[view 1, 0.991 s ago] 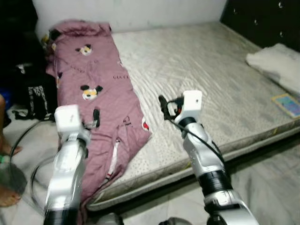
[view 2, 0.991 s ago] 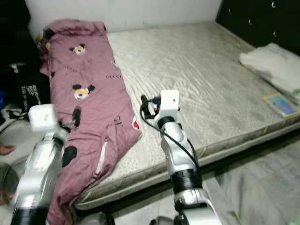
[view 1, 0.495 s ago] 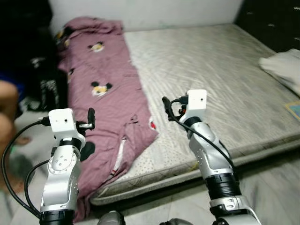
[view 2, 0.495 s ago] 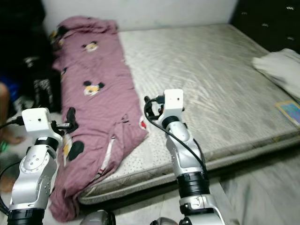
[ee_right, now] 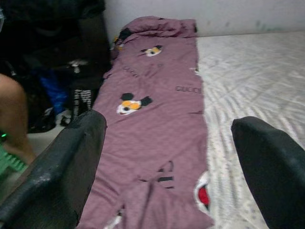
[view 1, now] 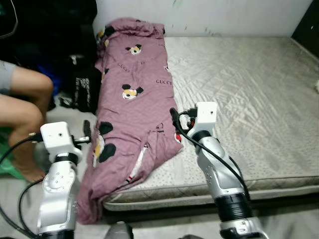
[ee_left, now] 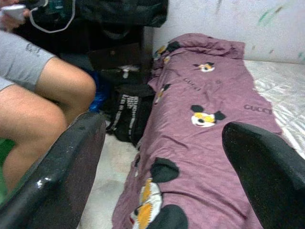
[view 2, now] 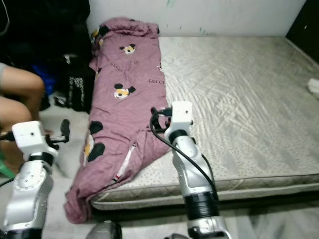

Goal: Clean up the room

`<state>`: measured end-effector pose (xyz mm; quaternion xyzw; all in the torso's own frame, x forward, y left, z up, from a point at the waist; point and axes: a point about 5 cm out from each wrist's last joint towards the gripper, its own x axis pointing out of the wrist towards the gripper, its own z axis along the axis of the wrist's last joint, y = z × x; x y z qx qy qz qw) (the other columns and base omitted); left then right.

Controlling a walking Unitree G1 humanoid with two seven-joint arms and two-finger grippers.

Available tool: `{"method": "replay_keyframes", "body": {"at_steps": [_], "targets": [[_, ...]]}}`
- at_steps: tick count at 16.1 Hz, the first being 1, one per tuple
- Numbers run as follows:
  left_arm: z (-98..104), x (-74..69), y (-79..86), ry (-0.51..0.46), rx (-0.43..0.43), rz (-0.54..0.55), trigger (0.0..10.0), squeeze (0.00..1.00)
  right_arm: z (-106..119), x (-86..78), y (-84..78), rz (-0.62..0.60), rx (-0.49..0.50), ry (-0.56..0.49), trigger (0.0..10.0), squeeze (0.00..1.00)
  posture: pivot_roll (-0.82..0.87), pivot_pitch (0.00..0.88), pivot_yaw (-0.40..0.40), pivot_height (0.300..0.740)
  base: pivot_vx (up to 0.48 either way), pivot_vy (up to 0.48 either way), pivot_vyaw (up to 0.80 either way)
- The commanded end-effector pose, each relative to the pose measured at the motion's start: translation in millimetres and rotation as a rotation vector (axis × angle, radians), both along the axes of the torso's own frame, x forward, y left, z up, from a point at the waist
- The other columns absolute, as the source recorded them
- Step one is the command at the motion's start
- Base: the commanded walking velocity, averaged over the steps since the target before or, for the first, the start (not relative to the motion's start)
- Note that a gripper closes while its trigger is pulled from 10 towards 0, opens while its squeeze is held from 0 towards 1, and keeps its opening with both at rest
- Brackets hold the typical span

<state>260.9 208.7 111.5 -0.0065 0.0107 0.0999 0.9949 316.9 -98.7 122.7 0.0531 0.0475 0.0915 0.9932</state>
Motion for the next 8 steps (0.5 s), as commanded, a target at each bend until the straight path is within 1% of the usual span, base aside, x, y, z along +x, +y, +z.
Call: {"method": "replay_keyframes", "body": {"at_steps": [1, 5, 8], "targets": [[3.3, 0.2, -4.0, -0.010, 0.003, -0.011, 10.0, 0.00, 2.1, -2.0, -7.3, -0.038, 0.004, -0.013, 10.0, 0.00, -0.04, 0.038, -0.025, 0.740, 0.000, 0.000, 0.00], [0.4, -3.4, -4.7, 0.001, -0.004, -0.005, 10.0, 0.00, 1.0, -5.4, -9.8, -0.056, 0.025, -0.008, 10.0, 0.00, -0.04, 0.053, -0.026, 0.740, 0.000, 0.000, 0.00], [0.6, -2.6, -4.6, 0.004, -0.009, -0.004, 10.0, 0.00, 1.5, -6.4, -9.2, -0.053, 0.033, -0.006, 10.0, 0.00, -0.04, 0.062, -0.024, 0.740, 0.000, 0.000, 0.00]]}}
